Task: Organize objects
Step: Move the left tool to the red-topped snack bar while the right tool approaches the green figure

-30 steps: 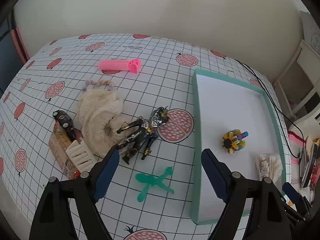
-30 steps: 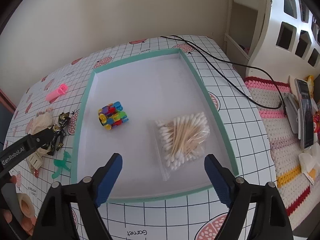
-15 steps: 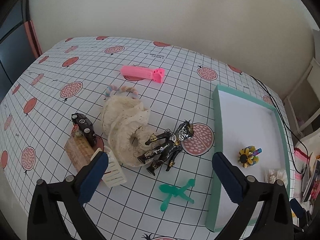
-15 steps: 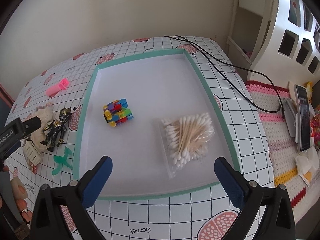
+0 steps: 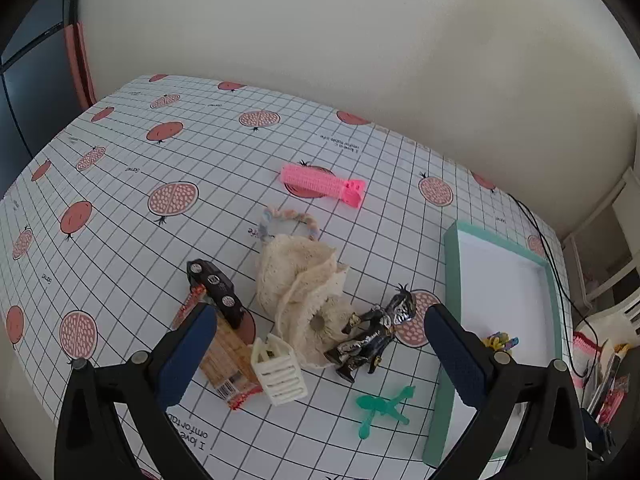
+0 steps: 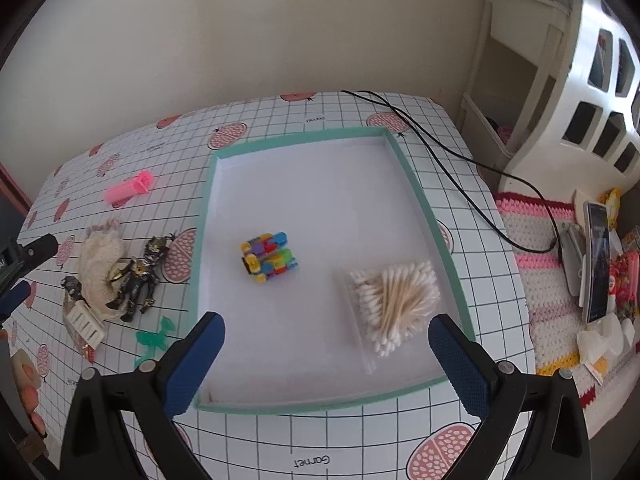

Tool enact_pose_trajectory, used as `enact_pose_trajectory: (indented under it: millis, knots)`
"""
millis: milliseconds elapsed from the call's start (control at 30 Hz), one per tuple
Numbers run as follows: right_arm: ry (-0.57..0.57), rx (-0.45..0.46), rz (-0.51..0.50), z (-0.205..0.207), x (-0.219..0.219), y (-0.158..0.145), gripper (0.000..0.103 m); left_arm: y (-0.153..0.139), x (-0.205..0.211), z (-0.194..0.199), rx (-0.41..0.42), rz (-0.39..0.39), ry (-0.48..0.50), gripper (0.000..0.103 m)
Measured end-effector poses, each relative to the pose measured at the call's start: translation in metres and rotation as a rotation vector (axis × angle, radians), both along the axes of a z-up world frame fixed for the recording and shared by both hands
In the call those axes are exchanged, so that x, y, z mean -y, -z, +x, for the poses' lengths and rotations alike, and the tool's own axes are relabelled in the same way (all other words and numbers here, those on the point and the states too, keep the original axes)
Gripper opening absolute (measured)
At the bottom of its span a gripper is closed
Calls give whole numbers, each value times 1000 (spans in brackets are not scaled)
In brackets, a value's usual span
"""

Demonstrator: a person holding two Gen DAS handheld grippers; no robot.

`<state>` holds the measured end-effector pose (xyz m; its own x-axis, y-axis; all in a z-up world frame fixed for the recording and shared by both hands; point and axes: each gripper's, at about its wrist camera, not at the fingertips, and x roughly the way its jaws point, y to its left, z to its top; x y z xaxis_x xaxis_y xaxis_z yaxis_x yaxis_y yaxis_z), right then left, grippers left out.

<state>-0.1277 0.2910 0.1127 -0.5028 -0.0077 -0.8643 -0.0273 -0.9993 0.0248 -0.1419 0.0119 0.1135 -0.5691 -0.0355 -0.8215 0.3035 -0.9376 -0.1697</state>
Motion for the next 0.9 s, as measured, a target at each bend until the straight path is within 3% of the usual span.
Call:
enact_pose_trajectory:
  millis: [167, 467, 667, 900]
  knots:
    - [-99, -1, -10, -6, 45, -9, 103, -13, 30, 2, -9, -1, -11, 103]
    - [-239, 42, -32, -10, 123, 4, 103, -15, 100, 15, 35, -26, -131, 103]
    - [-279, 76, -50, -14, 147, 18, 103, -11, 140, 25, 56, 3, -210, 103]
    - [-305, 115, -47, -13, 158, 33, 103, 12, 140, 20, 127, 77, -194, 103]
